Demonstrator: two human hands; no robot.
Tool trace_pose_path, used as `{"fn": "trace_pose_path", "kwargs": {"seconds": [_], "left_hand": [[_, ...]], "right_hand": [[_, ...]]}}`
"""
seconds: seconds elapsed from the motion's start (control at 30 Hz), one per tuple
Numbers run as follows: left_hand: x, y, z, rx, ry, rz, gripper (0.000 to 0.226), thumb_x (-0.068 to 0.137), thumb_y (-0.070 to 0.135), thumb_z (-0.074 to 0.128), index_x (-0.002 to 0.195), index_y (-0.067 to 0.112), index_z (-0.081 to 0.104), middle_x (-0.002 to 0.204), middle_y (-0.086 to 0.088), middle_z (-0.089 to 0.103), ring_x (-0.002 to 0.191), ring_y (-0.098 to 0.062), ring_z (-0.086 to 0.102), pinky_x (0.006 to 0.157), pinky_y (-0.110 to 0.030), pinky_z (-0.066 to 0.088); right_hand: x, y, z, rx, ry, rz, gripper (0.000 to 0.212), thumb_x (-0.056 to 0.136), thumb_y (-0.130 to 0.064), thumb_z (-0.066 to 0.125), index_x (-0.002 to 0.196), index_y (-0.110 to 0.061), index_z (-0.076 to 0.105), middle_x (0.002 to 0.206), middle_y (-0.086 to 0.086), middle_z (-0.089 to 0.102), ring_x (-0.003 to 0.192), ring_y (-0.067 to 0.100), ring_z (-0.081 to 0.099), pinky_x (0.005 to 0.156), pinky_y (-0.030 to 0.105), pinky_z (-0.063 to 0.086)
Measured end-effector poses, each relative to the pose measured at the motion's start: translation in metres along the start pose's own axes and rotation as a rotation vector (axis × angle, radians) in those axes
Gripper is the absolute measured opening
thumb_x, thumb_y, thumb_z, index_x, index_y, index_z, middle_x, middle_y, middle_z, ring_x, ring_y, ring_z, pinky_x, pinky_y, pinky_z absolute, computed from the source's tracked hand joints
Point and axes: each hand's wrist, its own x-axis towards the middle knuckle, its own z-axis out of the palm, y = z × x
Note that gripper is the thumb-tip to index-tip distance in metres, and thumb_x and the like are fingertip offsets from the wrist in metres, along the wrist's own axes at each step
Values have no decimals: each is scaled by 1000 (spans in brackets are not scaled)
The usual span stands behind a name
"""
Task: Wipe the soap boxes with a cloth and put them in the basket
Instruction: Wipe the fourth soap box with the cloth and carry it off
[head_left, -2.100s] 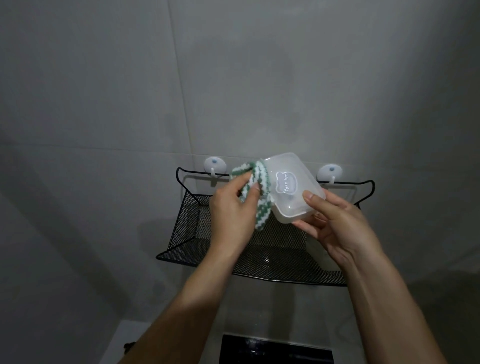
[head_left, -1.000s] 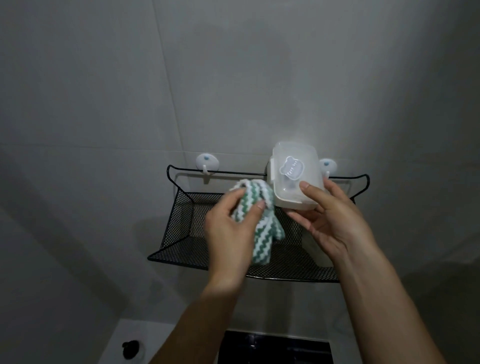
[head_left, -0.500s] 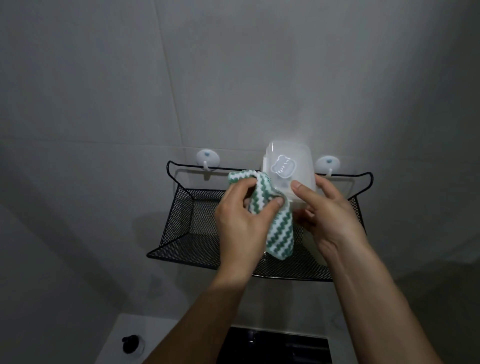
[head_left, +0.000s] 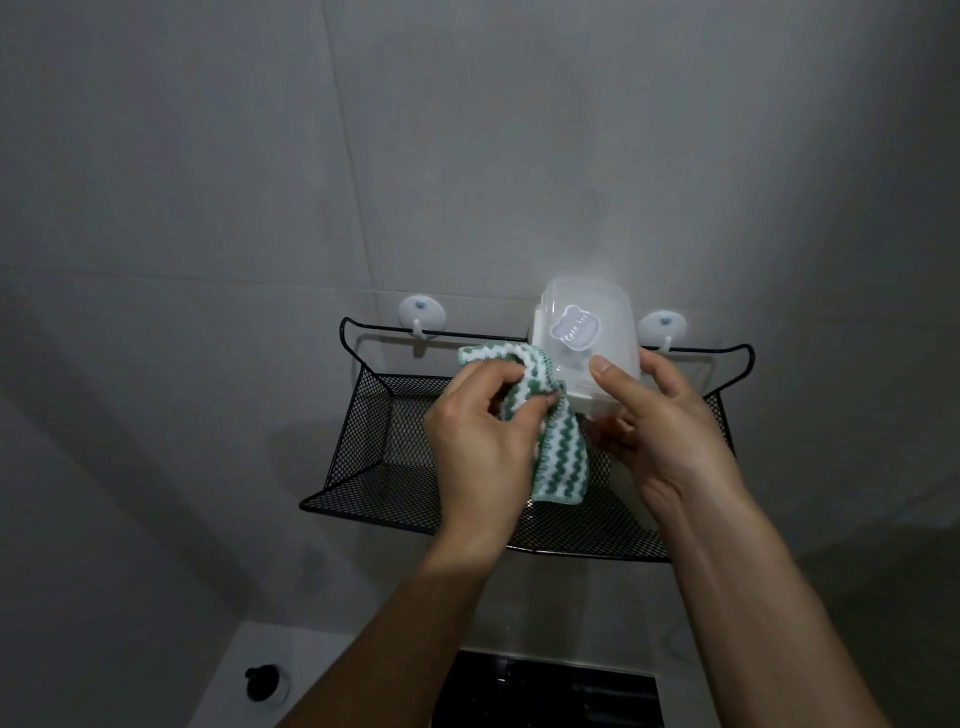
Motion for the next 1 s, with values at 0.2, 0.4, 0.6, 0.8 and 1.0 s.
{"fn": "trace_pose_path", "kwargs": {"seconds": [0.2,0.4,0.6,0.8,1.0], "left_hand": [[7,-13,-12,-16,-182,-113,16,75,2,76,85,15,73,84,7,73,81,-14,71,72,-43,59],[39,-34,-38,532,-377,25,15,77,9,75,88,18,72,81,5,71,69,-12,63,62,-32,51],[53,-46,-51,847,-651,-16,17,79,17,75,79,24,59,87,2,66,85,-21,63,65,-31,45],[56,-34,-53,574,-592,101,74,71,34,85,137,34,50,134,9,53,116,-12,56,98,-36,48],[60,-16,-43,462,-567,334,61,71,12,77,128,22,59,142,3,48,132,-15,42,110,-42,36]], "right_hand": [[0,-4,-6,-32,17,0,56,67,-24,86,120,-23,67,81,4,74,52,10,62,57,29,53],[-5,-1,-11,-84,-18,79,46,75,-28,83,118,-20,68,76,4,71,56,16,55,76,41,55],[-4,-9,-13,-52,-42,109,36,68,-33,82,100,-21,70,69,0,68,50,12,57,80,41,54],[-8,-11,-10,-43,-83,188,38,57,-41,84,88,-20,73,69,1,71,50,14,60,75,38,60],[-11,-11,-8,-195,-144,263,75,44,-65,78,103,-21,70,59,-4,67,51,11,62,70,36,60]]}}
